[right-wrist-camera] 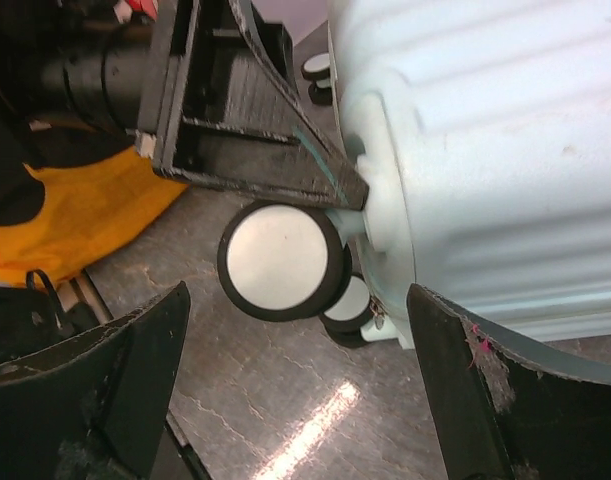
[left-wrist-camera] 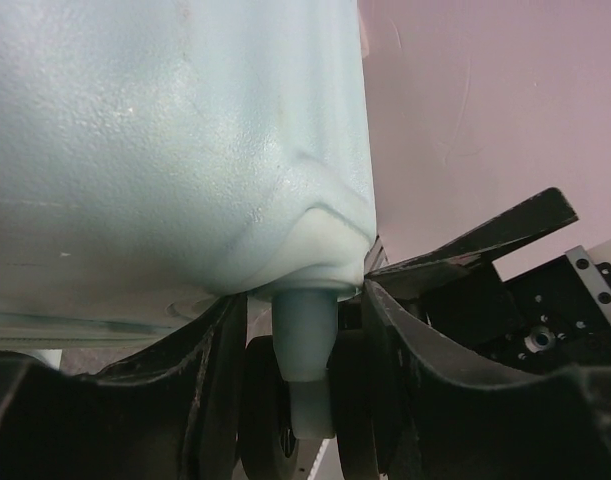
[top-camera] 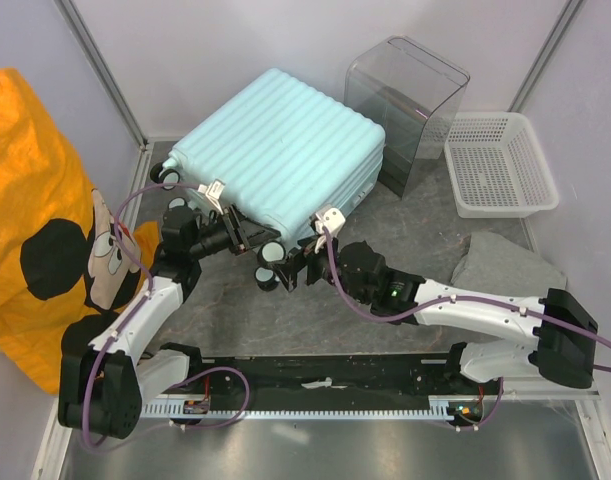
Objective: Open, take out, and arrange the luggage
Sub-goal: Unzip the luggage at the center of the board.
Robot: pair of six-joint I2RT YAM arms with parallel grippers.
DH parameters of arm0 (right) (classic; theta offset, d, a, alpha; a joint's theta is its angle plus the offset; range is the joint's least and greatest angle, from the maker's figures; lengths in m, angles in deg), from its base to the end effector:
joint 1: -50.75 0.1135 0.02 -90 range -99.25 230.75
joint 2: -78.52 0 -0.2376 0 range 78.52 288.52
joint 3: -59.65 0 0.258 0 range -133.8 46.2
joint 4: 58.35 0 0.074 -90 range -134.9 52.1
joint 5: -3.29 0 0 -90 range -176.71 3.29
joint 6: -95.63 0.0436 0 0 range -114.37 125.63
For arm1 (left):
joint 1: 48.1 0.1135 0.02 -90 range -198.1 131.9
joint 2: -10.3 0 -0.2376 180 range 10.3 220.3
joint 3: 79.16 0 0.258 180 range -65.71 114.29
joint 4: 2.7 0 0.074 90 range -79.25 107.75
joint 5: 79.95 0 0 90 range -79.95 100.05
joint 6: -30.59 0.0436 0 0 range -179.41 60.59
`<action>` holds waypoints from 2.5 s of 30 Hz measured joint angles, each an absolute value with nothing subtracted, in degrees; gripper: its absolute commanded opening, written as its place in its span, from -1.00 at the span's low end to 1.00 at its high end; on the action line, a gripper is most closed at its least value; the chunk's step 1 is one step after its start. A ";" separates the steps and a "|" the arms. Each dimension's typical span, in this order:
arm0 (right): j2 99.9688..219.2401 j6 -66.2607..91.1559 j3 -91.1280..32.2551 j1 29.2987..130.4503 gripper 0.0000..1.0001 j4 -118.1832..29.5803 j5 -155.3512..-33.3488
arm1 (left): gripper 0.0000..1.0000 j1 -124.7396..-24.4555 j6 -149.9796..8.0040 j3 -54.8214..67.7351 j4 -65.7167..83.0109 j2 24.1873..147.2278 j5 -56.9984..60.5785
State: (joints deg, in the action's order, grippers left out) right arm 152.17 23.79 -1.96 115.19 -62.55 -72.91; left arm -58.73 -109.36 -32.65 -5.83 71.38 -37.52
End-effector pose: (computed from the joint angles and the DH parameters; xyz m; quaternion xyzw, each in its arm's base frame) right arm 0.1477 0.2848 0.2718 -0.2215 0.7192 0.3625 0.5499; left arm 0.2458 -0.0789 0.2361 0.0021 0.7529 -0.5618 0.3428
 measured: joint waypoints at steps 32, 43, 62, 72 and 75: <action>166.44 25.23 -20.96 121.90 0.58 -46.92 -53.54 | -0.97 -59.61 -117.95 -36.37 -15.53 72.32 -34.02; 168.56 19.68 -22.51 124.37 -0.34 -45.21 -45.45 | -0.81 -59.61 -118.67 -37.00 -16.80 72.39 -33.83; 168.83 14.15 -22.53 124.88 -1.00 -47.90 -43.29 | 0.91 -60.02 -98.02 -35.01 6.00 51.01 -4.45; 168.04 15.24 -22.51 123.06 -1.00 -47.60 -48.06 | 0.59 -61.92 -94.94 -54.64 4.07 46.14 1.58; 167.82 15.39 -22.51 122.67 -1.00 -47.36 -49.30 | 0.53 -65.03 -92.95 -56.61 1.25 46.11 1.58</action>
State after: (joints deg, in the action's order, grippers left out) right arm 167.82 15.39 -22.51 122.67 -47.36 -49.30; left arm -65.03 -92.95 -56.61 1.25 46.11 1.58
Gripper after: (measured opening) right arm 0.628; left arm 0.785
